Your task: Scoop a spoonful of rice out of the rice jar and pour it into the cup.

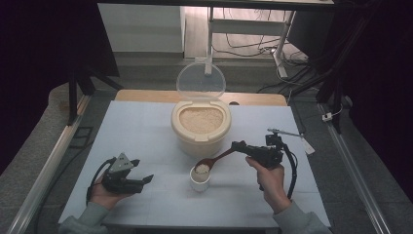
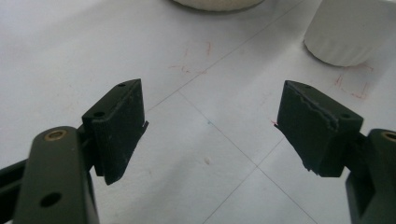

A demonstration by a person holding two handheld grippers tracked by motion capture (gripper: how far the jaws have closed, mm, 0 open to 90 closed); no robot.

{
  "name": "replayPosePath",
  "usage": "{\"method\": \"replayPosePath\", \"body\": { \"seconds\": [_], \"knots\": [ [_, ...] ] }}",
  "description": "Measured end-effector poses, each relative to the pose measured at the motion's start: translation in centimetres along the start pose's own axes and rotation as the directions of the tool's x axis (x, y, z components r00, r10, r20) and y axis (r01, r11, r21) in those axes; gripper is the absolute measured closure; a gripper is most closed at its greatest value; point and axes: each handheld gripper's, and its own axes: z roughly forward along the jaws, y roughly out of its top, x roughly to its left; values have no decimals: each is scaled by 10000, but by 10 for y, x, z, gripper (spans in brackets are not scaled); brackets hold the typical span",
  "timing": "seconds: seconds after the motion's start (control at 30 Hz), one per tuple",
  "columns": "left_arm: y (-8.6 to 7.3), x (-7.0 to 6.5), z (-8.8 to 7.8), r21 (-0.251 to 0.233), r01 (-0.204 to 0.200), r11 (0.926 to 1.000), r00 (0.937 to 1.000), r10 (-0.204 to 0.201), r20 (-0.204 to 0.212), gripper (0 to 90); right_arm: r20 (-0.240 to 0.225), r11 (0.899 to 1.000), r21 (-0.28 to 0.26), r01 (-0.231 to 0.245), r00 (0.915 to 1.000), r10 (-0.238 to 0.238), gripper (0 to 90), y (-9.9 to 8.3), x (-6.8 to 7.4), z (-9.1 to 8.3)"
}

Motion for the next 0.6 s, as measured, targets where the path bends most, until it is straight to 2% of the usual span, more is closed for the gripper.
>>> {"method": "replayPosePath", "body": {
  "seconds": [0.1, 0.2, 0.3, 0.4, 0.43, 0.6],
  "knots": [
    [0, 0, 0, -11, -8, 10000, 10000, 8, -1, 231, 312, 9970, 74, 764, 9966, -766, 825, 1, 8, 0],
    [0, 0, 0, -2, -14, 10000, 10000, 14, -13, 231, 379, 9891, 90, 1467, 9884, -1470, 825, 0, 16, 1],
    [0, -1, 0, -1, -32, 10000, 10000, 32, -17, 232, 423, 9735, 117, 2283, 9726, -2286, 825, -1, 25, 1],
    [0, 0, 0, 22, -26, 10000, 10000, 26, -22, 231, 427, 9570, 82, 2899, 9561, -2900, 825, -2, 31, 1],
    [0, 0, 0, 22, -24, 10000, 10000, 24, -21, 231, 372, 9542, 35, 2991, 9535, -2990, 824, -2, 32, 1],
    [0, -1, 0, -21, -19, 10000, 10000, 19, -26, 231, 143, 9554, -291, 2939, 9558, -2936, 825, 0, 32, -5]
  ]
}}
